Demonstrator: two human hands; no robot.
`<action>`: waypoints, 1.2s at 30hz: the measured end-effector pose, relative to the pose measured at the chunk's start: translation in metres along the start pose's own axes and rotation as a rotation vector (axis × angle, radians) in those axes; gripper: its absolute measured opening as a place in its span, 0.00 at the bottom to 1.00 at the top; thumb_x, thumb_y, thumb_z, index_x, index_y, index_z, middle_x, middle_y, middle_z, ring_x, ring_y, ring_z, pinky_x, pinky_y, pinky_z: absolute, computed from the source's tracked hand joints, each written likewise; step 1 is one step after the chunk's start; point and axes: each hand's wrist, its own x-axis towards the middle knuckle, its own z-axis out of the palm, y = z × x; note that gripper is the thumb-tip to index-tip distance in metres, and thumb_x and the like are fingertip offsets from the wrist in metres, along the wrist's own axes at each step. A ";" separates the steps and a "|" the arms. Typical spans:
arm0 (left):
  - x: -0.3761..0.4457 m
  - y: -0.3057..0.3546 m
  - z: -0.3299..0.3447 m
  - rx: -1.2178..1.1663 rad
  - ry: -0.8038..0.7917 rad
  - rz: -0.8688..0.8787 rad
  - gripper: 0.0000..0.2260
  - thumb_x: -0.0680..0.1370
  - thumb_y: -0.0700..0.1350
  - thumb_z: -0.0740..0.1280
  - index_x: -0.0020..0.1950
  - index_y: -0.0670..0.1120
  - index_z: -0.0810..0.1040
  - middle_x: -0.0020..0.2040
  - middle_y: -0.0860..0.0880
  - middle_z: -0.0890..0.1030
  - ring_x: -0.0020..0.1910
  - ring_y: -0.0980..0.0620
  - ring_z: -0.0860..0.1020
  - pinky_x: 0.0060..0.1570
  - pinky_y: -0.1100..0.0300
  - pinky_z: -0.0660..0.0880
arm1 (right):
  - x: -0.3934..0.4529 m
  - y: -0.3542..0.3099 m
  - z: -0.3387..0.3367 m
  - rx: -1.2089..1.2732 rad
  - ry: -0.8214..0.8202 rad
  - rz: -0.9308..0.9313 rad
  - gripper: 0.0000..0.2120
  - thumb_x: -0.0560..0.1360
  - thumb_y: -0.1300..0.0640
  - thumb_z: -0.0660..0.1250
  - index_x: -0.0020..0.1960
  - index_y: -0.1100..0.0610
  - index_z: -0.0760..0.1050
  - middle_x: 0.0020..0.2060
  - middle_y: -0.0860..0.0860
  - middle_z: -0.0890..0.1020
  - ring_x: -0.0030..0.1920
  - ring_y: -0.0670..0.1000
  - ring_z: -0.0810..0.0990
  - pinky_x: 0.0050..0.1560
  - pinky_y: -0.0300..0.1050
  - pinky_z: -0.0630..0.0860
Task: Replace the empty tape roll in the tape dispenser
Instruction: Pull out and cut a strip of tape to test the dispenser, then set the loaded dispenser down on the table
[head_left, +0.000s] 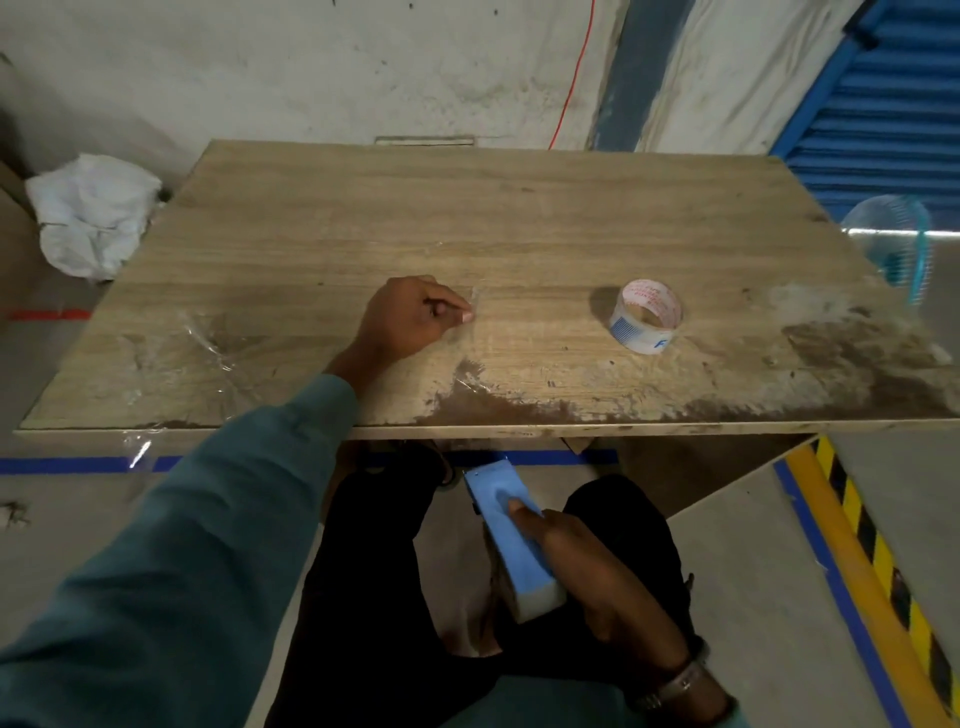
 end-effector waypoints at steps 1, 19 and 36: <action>-0.002 -0.001 0.000 -0.010 0.009 0.006 0.09 0.74 0.54 0.78 0.52 0.54 0.89 0.38 0.59 0.81 0.35 0.62 0.76 0.39 0.63 0.70 | -0.010 -0.005 -0.003 -0.032 -0.003 -0.015 0.34 0.67 0.24 0.68 0.54 0.53 0.84 0.46 0.51 0.90 0.50 0.54 0.88 0.62 0.55 0.81; -0.016 0.006 -0.004 -0.136 -0.053 -0.061 0.10 0.74 0.63 0.66 0.51 0.67 0.86 0.47 0.55 0.81 0.50 0.52 0.81 0.56 0.45 0.77 | -0.054 -0.119 -0.077 -0.437 0.479 -0.599 0.18 0.81 0.37 0.62 0.50 0.51 0.79 0.40 0.48 0.83 0.40 0.49 0.81 0.39 0.46 0.72; -0.016 0.005 -0.002 -0.038 0.041 -0.096 0.08 0.70 0.54 0.81 0.48 0.58 0.89 0.42 0.58 0.84 0.39 0.58 0.81 0.42 0.63 0.75 | 0.083 -0.192 -0.054 -1.071 1.045 -0.773 0.18 0.77 0.50 0.64 0.60 0.63 0.76 0.53 0.61 0.84 0.53 0.64 0.82 0.56 0.58 0.78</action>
